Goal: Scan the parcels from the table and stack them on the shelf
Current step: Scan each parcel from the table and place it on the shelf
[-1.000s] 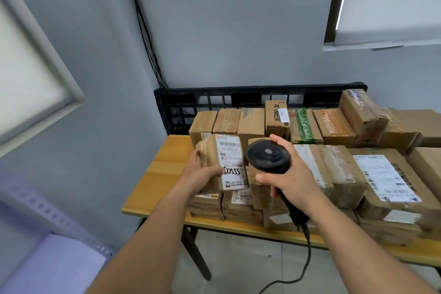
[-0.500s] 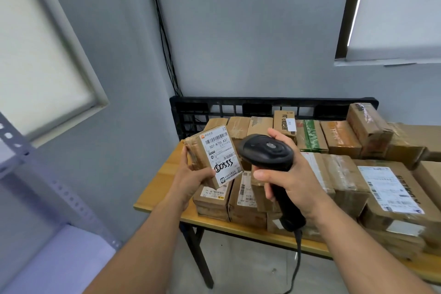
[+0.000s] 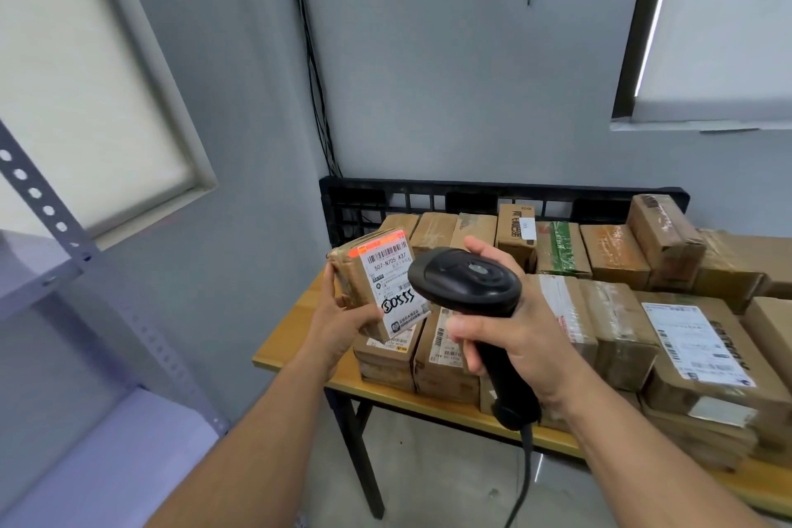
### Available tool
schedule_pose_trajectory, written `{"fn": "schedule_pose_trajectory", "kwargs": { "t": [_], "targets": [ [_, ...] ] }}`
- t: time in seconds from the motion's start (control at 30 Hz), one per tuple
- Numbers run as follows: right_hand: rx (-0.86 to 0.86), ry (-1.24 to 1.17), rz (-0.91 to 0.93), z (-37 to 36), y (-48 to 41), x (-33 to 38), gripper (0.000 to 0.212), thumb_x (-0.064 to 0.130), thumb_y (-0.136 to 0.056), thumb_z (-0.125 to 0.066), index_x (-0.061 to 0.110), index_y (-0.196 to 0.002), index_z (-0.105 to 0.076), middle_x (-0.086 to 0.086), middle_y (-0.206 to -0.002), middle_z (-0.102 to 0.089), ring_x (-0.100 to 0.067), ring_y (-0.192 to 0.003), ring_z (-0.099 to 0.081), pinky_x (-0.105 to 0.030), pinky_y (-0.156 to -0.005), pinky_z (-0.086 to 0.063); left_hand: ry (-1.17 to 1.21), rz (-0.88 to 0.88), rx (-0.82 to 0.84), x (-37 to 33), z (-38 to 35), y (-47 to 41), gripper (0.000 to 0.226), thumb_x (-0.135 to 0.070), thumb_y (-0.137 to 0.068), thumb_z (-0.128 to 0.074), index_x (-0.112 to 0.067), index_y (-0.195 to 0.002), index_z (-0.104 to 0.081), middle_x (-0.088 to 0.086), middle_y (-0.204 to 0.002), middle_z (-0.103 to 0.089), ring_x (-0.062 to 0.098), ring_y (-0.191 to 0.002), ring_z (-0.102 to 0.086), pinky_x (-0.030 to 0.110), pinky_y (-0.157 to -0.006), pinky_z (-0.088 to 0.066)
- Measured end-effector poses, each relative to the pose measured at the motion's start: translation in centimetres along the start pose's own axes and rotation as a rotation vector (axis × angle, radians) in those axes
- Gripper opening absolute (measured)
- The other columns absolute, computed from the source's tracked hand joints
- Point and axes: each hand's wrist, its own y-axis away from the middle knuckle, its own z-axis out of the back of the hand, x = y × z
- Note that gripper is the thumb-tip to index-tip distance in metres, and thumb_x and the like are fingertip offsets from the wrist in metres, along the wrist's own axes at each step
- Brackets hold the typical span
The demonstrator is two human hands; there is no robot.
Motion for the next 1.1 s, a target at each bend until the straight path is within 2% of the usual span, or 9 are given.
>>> {"fn": "schedule_pose_trajectory", "kwargs": {
  "t": [0.2, 0.3, 0.43, 0.57, 0.67, 0.8, 0.87, 0.97, 1.1],
  "targets": [
    [0.014, 0.019, -0.009, -0.1, 0.5, 0.2, 0.086, -0.007, -0.076, -0.075, 0.043, -0.138, -0.042, -0.007, -0.085, -0.072, -0.026, -0.048, -0.056, -0.034, -0.047, -0.051, -0.010, -0.027, -0.009, -0.2, 0.2, 0.4, 0.111, 0.003, -0.075, -0.074, -0.036, -0.154, -0.007, 0.013, -0.113, -0.063, 0.028, -0.109, -0.060, 0.048, -0.093, -0.052],
    [0.004, 0.036, -0.009, 0.1, 0.8, 0.5, 0.086, -0.008, -0.077, -0.074, 0.044, -0.137, -0.042, -0.006, -0.082, -0.072, -0.026, -0.048, -0.055, -0.034, -0.047, -0.051, -0.004, -0.046, -0.022, -0.4, 0.2, 0.6, 0.109, 0.004, -0.076, -0.073, -0.035, -0.154, -0.008, 0.010, -0.109, -0.062, 0.027, -0.108, -0.060, 0.040, -0.085, -0.054],
    [0.009, 0.062, -0.003, 0.3, 1.1, 0.9, 0.085, -0.008, -0.078, -0.073, 0.043, -0.138, -0.039, -0.004, -0.072, -0.071, -0.026, -0.048, -0.056, -0.035, -0.048, -0.051, -0.007, -0.064, -0.021, -0.6, 0.3, 1.0, 0.113, 0.003, -0.074, -0.074, -0.036, -0.155, -0.005, 0.012, -0.116, -0.063, 0.027, -0.110, -0.060, 0.046, -0.091, -0.053],
    [0.012, 0.068, 0.005, 0.2, 1.0, 1.2, 0.089, -0.005, -0.077, -0.075, 0.042, -0.141, -0.037, -0.004, -0.070, -0.069, -0.026, -0.047, -0.055, -0.035, -0.049, -0.051, -0.007, -0.090, -0.053, -1.2, 0.8, 2.1, 0.110, 0.004, -0.076, -0.073, -0.033, -0.154, -0.005, 0.010, -0.113, -0.064, 0.026, -0.108, -0.061, 0.037, -0.079, -0.055],
    [0.025, 0.058, 0.025, -0.5, 0.5, 1.5, 0.095, 0.003, -0.070, -0.082, 0.043, -0.143, -0.037, -0.007, -0.081, -0.070, -0.028, -0.049, -0.057, -0.037, -0.050, -0.052, -0.006, -0.117, -0.096, -2.0, 1.9, 3.1, 0.107, 0.002, -0.077, -0.073, -0.032, -0.154, -0.007, 0.009, -0.111, -0.064, 0.025, -0.105, -0.062, 0.031, -0.073, -0.053],
    [0.073, 0.023, 0.063, -2.3, -0.4, 2.1, 0.094, 0.004, -0.067, -0.083, 0.048, -0.139, -0.041, -0.017, -0.099, -0.067, -0.030, -0.052, -0.059, -0.037, -0.048, -0.052, -0.006, -0.126, -0.194, -3.1, 4.8, 4.2, 0.107, -0.006, -0.077, -0.076, -0.033, -0.155, -0.007, 0.010, -0.112, -0.064, 0.026, -0.104, -0.064, 0.042, -0.088, -0.054],
    [0.113, 0.005, 0.074, -3.4, -0.9, 2.3, 0.093, 0.008, -0.064, -0.084, 0.052, -0.135, -0.043, -0.017, -0.107, -0.066, -0.030, -0.054, -0.059, -0.034, -0.048, -0.052, -0.007, -0.143, -0.246, -3.9, 6.6, 5.0, 0.104, -0.009, -0.078, -0.076, -0.034, -0.154, -0.010, 0.011, -0.112, -0.066, 0.026, -0.102, -0.065, 0.044, -0.090, -0.053],
    [0.156, -0.014, 0.077, -5.6, -1.7, 2.8, 0.097, 0.010, -0.062, -0.088, 0.052, -0.135, -0.041, -0.019, -0.099, -0.069, -0.029, -0.054, -0.059, -0.032, -0.049, -0.052, 0.018, -0.178, -0.342, -5.0, 9.5, 6.0, 0.096, -0.010, -0.081, -0.074, -0.034, -0.153, -0.014, 0.010, -0.110, -0.068, 0.023, -0.098, -0.067, 0.044, -0.091, -0.053],
    [0.234, 0.005, 0.110, -9.2, -3.3, 3.1, 0.097, 0.007, -0.063, -0.081, 0.049, -0.139, -0.036, -0.020, -0.088, -0.071, -0.032, -0.055, -0.058, -0.039, -0.053, -0.051, 0.058, -0.233, -0.469, -6.1, 14.0, 7.6, 0.089, -0.013, -0.084, -0.072, -0.034, -0.153, -0.019, 0.004, -0.104, -0.071, 0.022, -0.097, -0.068, 0.052, -0.099, -0.048]
  ]
}}
